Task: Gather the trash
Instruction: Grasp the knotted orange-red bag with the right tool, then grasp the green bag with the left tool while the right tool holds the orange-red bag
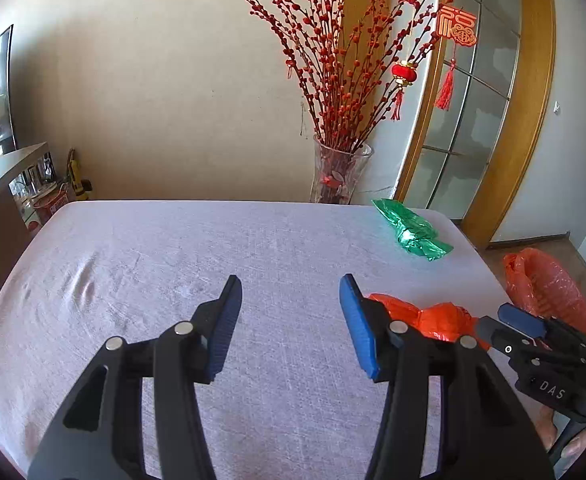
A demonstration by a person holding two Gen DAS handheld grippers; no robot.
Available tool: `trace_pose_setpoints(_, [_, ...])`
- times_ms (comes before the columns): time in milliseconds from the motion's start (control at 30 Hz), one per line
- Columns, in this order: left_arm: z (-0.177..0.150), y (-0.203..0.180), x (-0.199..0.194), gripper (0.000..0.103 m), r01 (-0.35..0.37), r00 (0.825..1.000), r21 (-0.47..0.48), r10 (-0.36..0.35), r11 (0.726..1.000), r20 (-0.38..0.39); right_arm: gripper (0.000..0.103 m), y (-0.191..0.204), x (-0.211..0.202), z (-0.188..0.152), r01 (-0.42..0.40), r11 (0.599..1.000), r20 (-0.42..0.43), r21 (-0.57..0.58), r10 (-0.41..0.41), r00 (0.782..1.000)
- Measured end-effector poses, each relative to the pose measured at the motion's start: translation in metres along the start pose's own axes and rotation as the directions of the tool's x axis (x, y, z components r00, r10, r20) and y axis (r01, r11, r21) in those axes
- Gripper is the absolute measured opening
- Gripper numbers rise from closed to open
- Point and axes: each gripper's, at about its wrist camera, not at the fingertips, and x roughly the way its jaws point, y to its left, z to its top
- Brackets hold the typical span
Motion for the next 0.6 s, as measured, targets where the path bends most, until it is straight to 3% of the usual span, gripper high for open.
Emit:
trace_pose_setpoints(167, [0.001, 0.002, 0.006, 0.051, 0.009, 1.000, -0.007, -0.009, 1.000, -0.014, 0.061, -0.002, 0.019, -0.008, -0.020, 0.999, -0.083, -0.026, 0.017, 0.996])
trace_pose_setpoints(400, [0.001, -0.016, 0.014, 0.051, 0.034, 0.999, 0.013, -0.034, 0.999, -0.028, 0.030, -0.004, 0.012, -0.022, -0.086, 0.995, -0.109, -0.047, 0.080, 0.991])
trace_pose_setpoints(600, [0.004, -0.034, 0.020, 0.051, 0.059, 0.997, 0.030, -0.058, 0.998, -0.040, 0.020, -0.017, -0.002, -0.026, -0.032, 0.999, -0.076, -0.030, 0.029, 0.997])
